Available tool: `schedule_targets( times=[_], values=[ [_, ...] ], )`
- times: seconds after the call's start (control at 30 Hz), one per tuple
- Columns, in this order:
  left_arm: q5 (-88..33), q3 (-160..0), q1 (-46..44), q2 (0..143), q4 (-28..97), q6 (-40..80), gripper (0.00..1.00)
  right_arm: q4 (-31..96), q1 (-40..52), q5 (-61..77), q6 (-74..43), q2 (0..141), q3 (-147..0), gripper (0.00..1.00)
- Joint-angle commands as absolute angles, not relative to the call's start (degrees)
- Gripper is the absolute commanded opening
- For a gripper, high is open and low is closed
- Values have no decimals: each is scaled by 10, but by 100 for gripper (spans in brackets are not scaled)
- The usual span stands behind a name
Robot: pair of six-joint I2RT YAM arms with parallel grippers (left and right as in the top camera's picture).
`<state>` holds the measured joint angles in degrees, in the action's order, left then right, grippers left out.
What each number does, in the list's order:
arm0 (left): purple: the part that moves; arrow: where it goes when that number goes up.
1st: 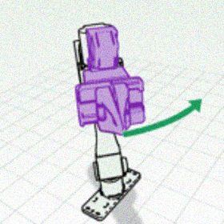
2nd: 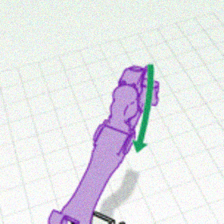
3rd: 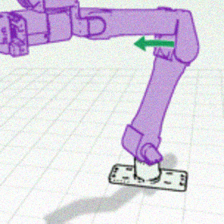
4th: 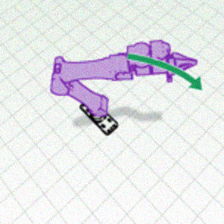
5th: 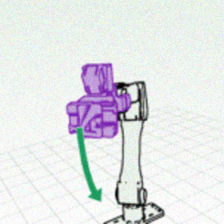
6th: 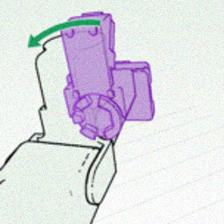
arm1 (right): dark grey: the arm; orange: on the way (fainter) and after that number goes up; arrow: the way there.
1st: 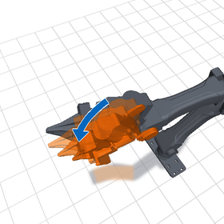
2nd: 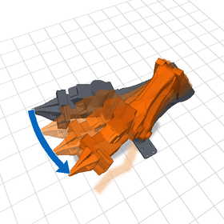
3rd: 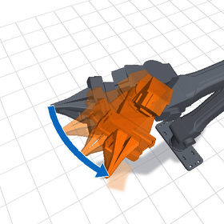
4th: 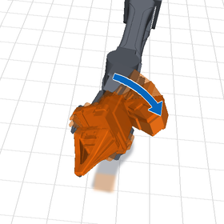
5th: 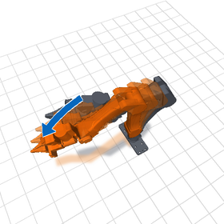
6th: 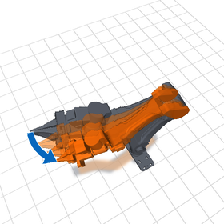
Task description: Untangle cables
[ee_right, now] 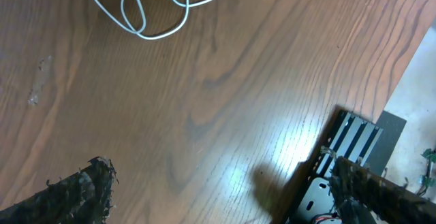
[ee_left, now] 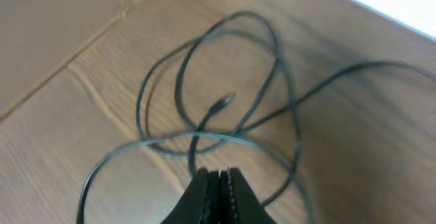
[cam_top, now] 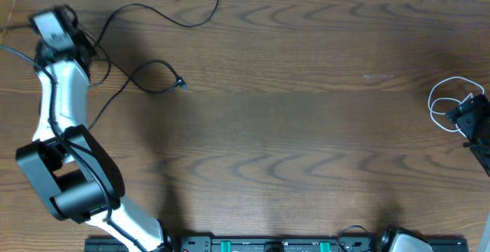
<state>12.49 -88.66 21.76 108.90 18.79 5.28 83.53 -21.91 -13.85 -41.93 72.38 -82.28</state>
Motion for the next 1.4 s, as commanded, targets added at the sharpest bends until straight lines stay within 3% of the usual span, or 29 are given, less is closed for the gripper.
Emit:
schedule_targets(
  times=[0.0, 0.53, 1.37],
  values=[
    [55, -962, 219, 1114, 218, 37, 7, 836, -222, -144, -428, 723, -823, 99],
    [51, -966, 215, 1279, 156, 28, 7, 836, -222, -144, -428, 723, -823, 99],
    [53, -961, 229, 1340, 65, -6, 7, 836, -222, -144, -428, 723, -823, 99]
  ],
)
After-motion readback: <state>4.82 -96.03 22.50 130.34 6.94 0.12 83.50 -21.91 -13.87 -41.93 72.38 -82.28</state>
